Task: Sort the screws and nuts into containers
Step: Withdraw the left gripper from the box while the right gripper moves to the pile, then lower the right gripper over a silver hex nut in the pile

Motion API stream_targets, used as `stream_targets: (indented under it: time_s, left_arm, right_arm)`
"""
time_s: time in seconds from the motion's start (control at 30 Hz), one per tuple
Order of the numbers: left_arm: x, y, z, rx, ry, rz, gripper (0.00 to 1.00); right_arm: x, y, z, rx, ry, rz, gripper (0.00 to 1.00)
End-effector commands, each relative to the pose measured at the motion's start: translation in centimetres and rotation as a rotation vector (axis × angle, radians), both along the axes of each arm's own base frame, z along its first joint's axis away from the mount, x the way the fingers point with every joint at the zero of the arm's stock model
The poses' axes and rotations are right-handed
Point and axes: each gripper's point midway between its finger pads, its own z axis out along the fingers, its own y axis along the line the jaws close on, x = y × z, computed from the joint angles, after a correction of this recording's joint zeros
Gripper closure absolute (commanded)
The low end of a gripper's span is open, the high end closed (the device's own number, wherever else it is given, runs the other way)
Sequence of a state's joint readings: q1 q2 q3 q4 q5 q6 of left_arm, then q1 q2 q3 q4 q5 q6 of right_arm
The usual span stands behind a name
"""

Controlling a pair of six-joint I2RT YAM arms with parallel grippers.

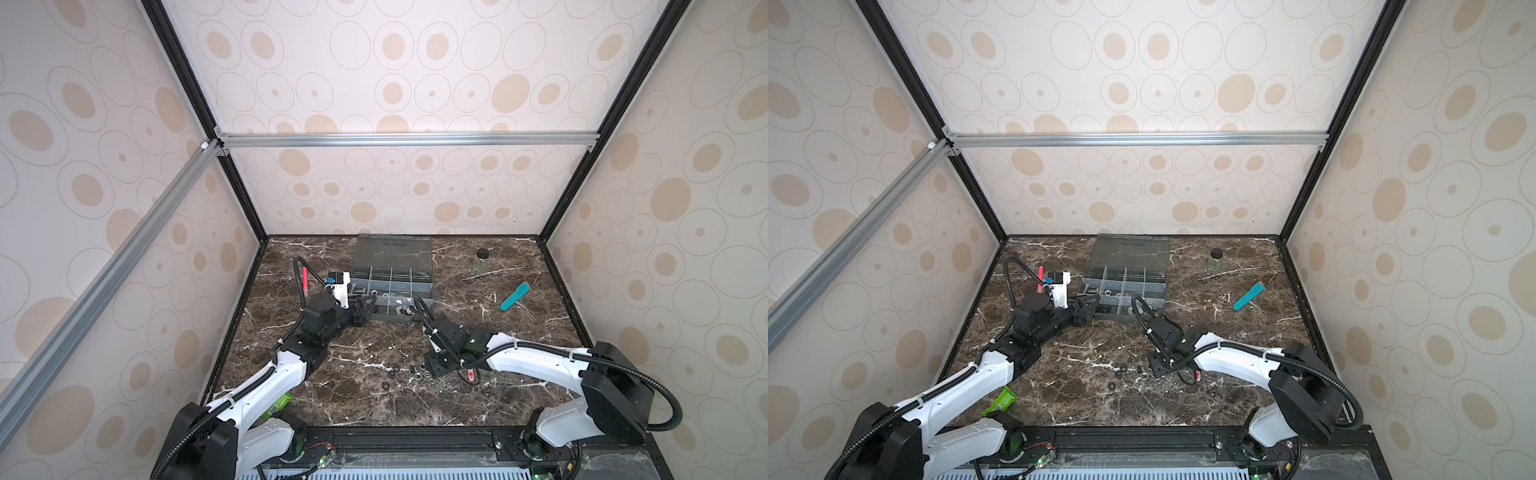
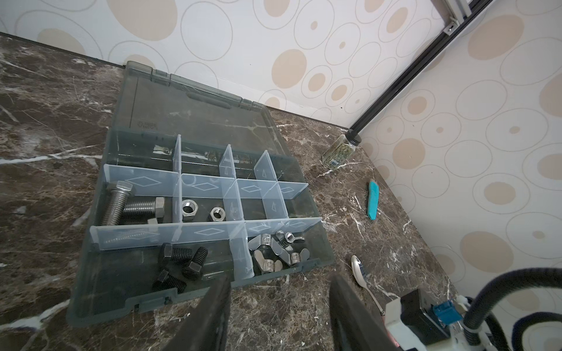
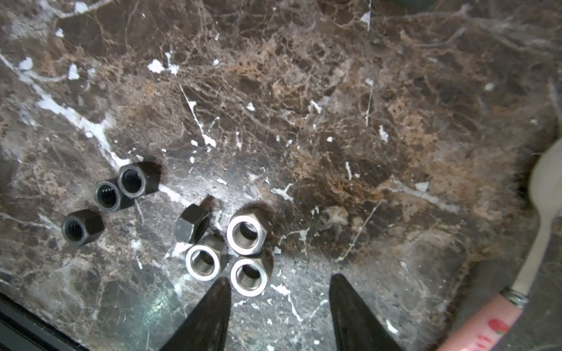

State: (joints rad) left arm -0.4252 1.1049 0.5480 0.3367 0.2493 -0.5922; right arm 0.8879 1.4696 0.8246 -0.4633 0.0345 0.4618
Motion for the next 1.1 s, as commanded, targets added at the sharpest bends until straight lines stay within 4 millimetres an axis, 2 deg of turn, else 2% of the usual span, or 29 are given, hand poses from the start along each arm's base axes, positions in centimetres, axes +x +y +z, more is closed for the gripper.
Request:
stream_targets:
  time_s: [0.0,0.2,0.37,0.7,1.07]
  left_arm:
    - [-0.1,0.2,1.3,-0.038,-0.027,0.006,0.47]
    - [-0.3,0.4,0.7,-0.033,-0.017,0.013,0.47]
    - [-0.4,0.4,0.6,-0.030,-0.016,0.012,0.47]
    - [-0.4,0.5,0.1,-0.025,-0.009,0.013,0.47]
    - [-0.5,0.5,0.0,-0.024,-0.007,0.011,0.47]
  right_arm:
    - [-0.3,-0.4,-0.5,-0.066,0.012,0.012,0.44]
    - [-0.5,0.6,-0.9,-0.076,0.024,0.035,0.44]
    - [-0.1,0.2,-1.1,-0.119,0.009,0.006,0.44]
    - [-0.2,1.3,-1.4,-0.097,0.028,0.013,0.45]
    - [-0.4,1.0,-2.1,-0.139,0.044,0.013,0.45]
